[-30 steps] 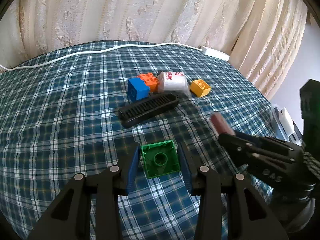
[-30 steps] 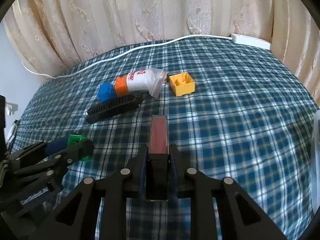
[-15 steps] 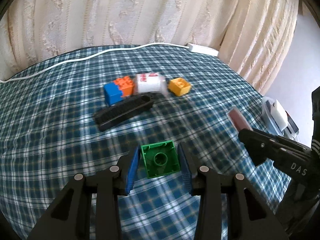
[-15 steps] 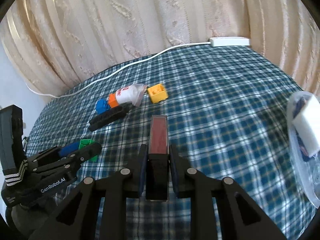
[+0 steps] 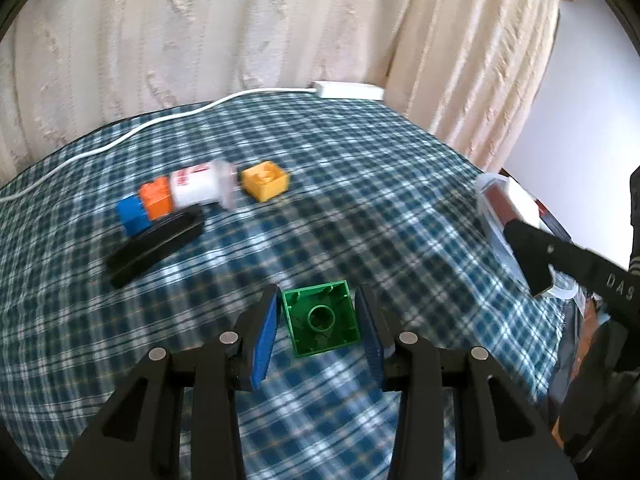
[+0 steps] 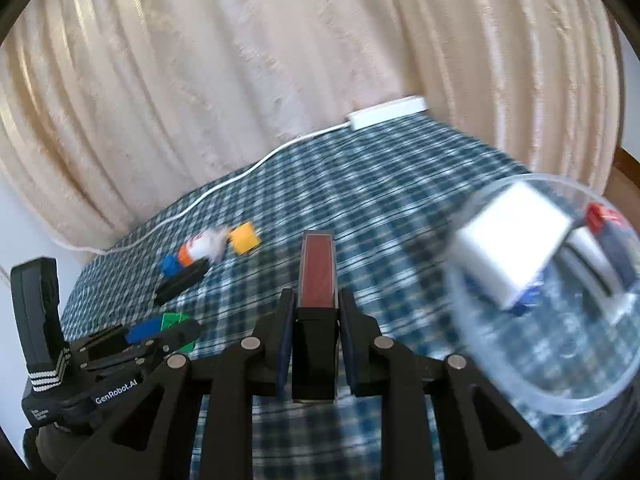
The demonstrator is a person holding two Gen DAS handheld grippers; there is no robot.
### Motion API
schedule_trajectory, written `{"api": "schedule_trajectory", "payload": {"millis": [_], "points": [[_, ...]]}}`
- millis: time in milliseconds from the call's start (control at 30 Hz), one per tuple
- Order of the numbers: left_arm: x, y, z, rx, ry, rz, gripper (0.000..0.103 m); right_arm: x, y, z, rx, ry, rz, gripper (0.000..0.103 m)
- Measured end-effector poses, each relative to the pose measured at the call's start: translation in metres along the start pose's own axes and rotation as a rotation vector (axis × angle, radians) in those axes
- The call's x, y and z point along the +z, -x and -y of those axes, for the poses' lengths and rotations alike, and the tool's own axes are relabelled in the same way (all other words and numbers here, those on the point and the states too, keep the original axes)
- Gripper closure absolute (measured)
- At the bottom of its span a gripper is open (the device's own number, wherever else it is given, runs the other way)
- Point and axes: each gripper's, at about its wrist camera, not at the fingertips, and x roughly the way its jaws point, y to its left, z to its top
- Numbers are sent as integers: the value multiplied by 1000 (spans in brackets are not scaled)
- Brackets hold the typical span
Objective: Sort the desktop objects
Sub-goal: 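Carry the green block with left tool while right tool carries the tube to the bowl, then lower both tools into the bowl and open them to release block and tube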
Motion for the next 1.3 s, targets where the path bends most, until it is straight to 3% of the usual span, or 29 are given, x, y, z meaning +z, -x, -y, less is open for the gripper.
{"api": "schedule_trajectory", "payload": {"millis": [367, 567, 800, 1300], "points": [[12, -10, 59, -61, -95, -11, 61, 4, 46, 77, -106, -110, 84, 79], [19, -17, 86, -102, -128, -18, 61, -2, 61, 108, -167, -143, 84, 79], [20, -22, 100, -121, -139, -32, 61, -5, 49, 129, -158, -167, 34, 79], [23, -32, 101, -118, -128, -54, 61, 4, 9, 138, -152, -153, -26, 79]]}}
